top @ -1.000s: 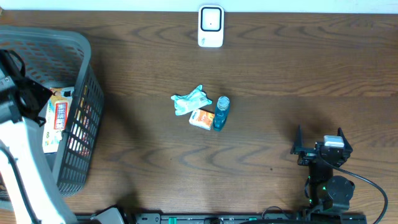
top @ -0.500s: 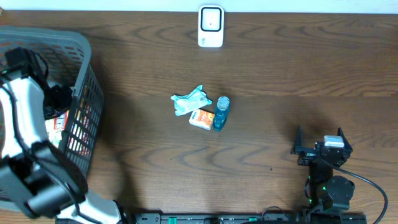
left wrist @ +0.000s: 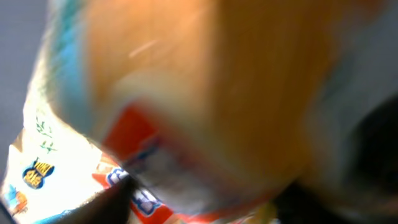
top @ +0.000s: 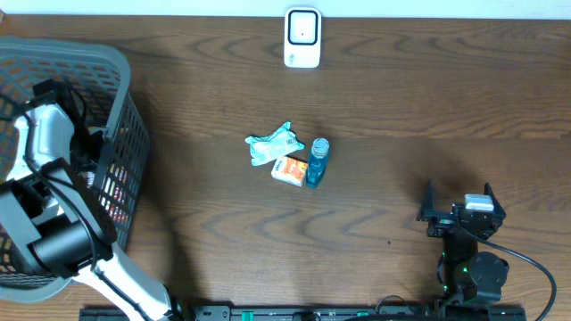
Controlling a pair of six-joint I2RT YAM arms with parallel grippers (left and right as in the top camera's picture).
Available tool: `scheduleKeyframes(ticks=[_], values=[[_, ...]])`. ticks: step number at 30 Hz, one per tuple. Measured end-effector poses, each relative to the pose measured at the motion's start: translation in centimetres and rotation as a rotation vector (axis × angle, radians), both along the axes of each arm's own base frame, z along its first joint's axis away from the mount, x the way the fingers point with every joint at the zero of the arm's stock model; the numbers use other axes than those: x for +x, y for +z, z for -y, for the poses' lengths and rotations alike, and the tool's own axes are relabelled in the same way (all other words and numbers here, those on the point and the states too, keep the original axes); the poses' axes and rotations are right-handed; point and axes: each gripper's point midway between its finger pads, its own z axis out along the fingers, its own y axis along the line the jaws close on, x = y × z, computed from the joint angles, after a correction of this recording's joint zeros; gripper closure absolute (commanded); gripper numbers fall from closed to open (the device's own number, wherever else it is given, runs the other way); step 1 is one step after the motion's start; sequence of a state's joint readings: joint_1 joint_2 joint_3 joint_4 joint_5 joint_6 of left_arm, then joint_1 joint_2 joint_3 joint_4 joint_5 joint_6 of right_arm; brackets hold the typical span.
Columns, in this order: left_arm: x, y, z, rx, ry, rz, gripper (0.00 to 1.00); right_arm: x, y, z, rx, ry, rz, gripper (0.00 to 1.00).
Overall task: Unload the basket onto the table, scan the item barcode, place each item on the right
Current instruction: 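Reach the left gripper into the basket and grasp the cream snack bag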
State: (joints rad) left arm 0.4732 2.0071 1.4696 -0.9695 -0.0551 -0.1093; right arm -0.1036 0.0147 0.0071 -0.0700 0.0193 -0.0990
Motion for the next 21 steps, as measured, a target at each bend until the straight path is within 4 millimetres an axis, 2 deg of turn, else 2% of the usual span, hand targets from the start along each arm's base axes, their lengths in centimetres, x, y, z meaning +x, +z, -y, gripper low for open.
scheduleKeyframes(ticks=[10, 15, 18, 19, 21], values=[[0.1, 0.3, -0.3, 0.019, -0.011, -0.01, 0.93, 0.0, 0.0, 0.0, 0.0, 0.0, 0.0, 0.01], [-0.2, 1.5, -0.2, 0.028, -0.003, 0.017, 0.92, 0.0, 0.0, 0.0, 0.0, 0.0, 0.0, 0.01], [0.0, 3.8, -0.4, 0.057, 0.009, 0.088, 0.21, 0.0, 0.0, 0.0, 0.0, 0.0, 0.0, 0.01], [0.3, 4.8, -0.5, 0.073, 0.012, 0.121, 0.02, 0.0, 0.0, 0.0, 0.0, 0.0, 0.0, 0.01], [0.8, 7.1, -1.0, 0.113, 0.021, 0.198, 0.02, 0.0, 0.0, 0.0, 0.0, 0.0, 0.0, 0.01]])
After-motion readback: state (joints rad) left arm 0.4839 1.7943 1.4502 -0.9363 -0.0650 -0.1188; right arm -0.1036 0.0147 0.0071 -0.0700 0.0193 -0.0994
